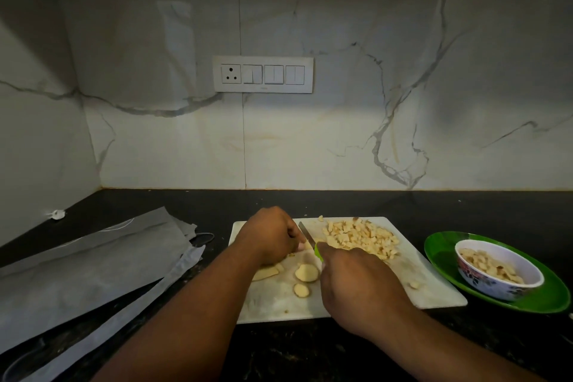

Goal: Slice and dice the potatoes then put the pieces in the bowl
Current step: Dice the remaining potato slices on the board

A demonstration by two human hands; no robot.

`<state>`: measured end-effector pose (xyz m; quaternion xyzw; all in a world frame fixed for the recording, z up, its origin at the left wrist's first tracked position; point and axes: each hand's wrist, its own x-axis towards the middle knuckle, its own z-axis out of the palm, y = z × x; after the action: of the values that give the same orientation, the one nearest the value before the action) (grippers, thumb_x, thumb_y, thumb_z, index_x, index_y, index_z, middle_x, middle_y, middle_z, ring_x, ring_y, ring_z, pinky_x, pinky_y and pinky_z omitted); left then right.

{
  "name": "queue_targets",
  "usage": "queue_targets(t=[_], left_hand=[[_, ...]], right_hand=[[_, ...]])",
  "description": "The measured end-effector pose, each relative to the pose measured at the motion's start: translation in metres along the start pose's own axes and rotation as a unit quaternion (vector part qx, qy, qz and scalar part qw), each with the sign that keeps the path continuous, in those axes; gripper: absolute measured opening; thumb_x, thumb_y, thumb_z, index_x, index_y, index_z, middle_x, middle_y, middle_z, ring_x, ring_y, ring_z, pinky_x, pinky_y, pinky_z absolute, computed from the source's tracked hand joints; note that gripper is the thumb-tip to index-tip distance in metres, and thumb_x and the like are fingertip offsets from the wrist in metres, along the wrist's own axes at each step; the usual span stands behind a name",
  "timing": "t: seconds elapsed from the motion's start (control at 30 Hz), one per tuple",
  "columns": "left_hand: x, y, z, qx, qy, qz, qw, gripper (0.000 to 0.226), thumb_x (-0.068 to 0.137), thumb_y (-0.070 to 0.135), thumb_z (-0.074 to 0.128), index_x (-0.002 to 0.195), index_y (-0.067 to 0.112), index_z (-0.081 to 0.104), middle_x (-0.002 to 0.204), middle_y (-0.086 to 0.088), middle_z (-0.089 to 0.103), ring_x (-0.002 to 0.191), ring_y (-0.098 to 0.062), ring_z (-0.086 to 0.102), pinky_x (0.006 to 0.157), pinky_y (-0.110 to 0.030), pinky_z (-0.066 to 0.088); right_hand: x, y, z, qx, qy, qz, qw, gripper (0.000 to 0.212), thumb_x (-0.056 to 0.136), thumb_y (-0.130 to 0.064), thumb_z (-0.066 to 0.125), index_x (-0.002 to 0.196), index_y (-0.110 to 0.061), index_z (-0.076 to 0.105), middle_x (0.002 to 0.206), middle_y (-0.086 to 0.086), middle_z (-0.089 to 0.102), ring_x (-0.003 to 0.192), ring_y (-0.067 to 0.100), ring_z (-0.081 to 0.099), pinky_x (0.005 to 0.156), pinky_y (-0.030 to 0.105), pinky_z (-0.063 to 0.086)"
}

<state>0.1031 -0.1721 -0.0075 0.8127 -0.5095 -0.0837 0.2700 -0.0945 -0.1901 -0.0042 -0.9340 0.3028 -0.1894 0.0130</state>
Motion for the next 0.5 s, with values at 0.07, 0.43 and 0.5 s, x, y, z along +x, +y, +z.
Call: queue_targets(t=[0.07,0.43,0.5], left_hand=[[0.001,-0.001,-0.001,0.001,0.007,-0.005,1.0,0.008,0.085,0.026,0.086,0.093,0.026,0.085,0.091,0.012,0.078,0.088,-0.007,0.07,0.092,-0.035,0.06],[0.006,-0.005,-0.002,-0.004,0.004,0.005,1.0,0.008,0.083,0.026,0.088,0.091,0.026,0.085,0.086,0.013,0.079,0.086,-0.005,0.071,0.09,-0.036,0.061],[0.003,-0.005,-0.003,-0.003,0.0,0.012,1.0,0.006,0.086,0.026,0.086,0.091,0.027,0.085,0.086,0.014,0.078,0.085,-0.004,0.07,0.089,-0.035,0.061]], right_hand=[[0.006,0.0,0.007,0.002,-0.012,0.0,1.0,0.048,0.094,-0.027,0.044,0.142,-0.031,0.044,0.109,-0.001,0.068,0.096,0.02,0.063,0.076,0.033,0.051],[-0.023,0.007,-0.007,0.053,-0.037,-0.005,0.998,0.056,0.097,-0.033,0.04,0.152,-0.036,0.033,0.121,-0.006,0.064,0.107,0.012,0.057,0.088,0.028,0.049],[-0.035,0.009,-0.018,0.048,-0.024,-0.007,0.999,0.051,0.098,-0.036,0.039,0.15,-0.038,0.037,0.119,-0.009,0.065,0.104,0.009,0.057,0.086,0.025,0.047]])
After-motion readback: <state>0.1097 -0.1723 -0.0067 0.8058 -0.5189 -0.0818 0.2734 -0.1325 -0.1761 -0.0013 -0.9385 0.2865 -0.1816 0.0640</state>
